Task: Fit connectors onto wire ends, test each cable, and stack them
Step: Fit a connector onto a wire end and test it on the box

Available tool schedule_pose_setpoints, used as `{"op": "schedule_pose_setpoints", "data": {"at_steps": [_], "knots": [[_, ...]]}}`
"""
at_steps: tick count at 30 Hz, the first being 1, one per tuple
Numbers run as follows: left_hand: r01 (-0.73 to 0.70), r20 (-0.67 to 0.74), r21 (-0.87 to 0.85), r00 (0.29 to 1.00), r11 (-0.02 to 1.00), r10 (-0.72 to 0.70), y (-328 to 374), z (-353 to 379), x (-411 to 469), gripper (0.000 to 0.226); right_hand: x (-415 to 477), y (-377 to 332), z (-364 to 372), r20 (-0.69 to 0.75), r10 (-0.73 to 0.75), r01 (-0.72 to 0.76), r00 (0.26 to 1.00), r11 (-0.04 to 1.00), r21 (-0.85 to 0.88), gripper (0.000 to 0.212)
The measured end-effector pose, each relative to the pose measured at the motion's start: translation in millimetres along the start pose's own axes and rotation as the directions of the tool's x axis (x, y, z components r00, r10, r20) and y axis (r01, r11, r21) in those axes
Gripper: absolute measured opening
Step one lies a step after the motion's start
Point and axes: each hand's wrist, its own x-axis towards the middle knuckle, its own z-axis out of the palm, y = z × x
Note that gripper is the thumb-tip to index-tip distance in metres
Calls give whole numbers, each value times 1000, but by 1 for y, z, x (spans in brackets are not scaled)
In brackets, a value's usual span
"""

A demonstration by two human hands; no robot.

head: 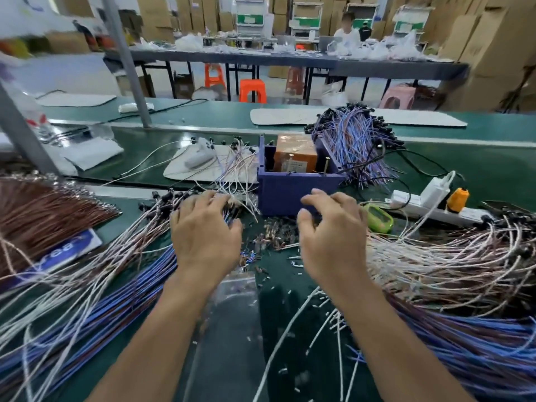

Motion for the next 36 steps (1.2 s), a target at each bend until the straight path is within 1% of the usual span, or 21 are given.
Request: {"op": "schedule_pose_setpoints", "data": {"at_steps": [2, 5, 7, 10, 13, 17, 19, 21, 26, 31, 36], "knots": [[-2, -2, 51, 1000, 999, 2, -10, 1, 4, 62, -4, -19, 17, 58, -21, 18, 998, 998, 54, 30], [-52, 18, 58, 999, 997, 51, -18, 14, -4, 80, -9, -31, 40, 103, -62, 54, 993, 995, 86, 38], [-62, 27, 35, 998, 997, 61, -22, 25, -6, 89, -14, -30, 53, 149, -91, 78, 985, 993, 87, 48], [-36, -20, -36, 999, 999, 35, -25, 31, 1, 93, -23, -20, 66, 277, -135, 118, 951, 990, 77, 64], [-17, -32, -65, 999, 998, 15, -30, 31, 3, 98, -26, -12, 72, 366, -170, 141, 915, 984, 104, 72], [0, -27, -37, 1000, 999, -1, -37, 31, 2, 100, -24, -9, 74, 358, -169, 131, 918, 983, 129, 75], [-24, -2, -15, 1000, 1000, 24, -35, 31, 1, 98, -24, -9, 75, 366, -177, 138, 914, 982, 131, 74], [-59, -8, -14, 998, 998, 59, -31, 28, 0, 95, -25, -11, 75, 372, -184, 142, 910, 980, 139, 73], [-145, -126, 28, 981, 989, 148, -25, 12, -3, 92, -25, -12, 64, 335, -221, 173, 916, 971, 167, 69], [-171, -201, 36, 964, 985, 175, -21, -5, -3, 86, -26, -19, 52, 273, -259, 208, 926, 957, 203, 60], [-217, -299, -25, 933, 976, 199, -20, -25, -4, 82, -29, -29, 41, 206, -284, 235, 936, 943, 234, 51]]}}
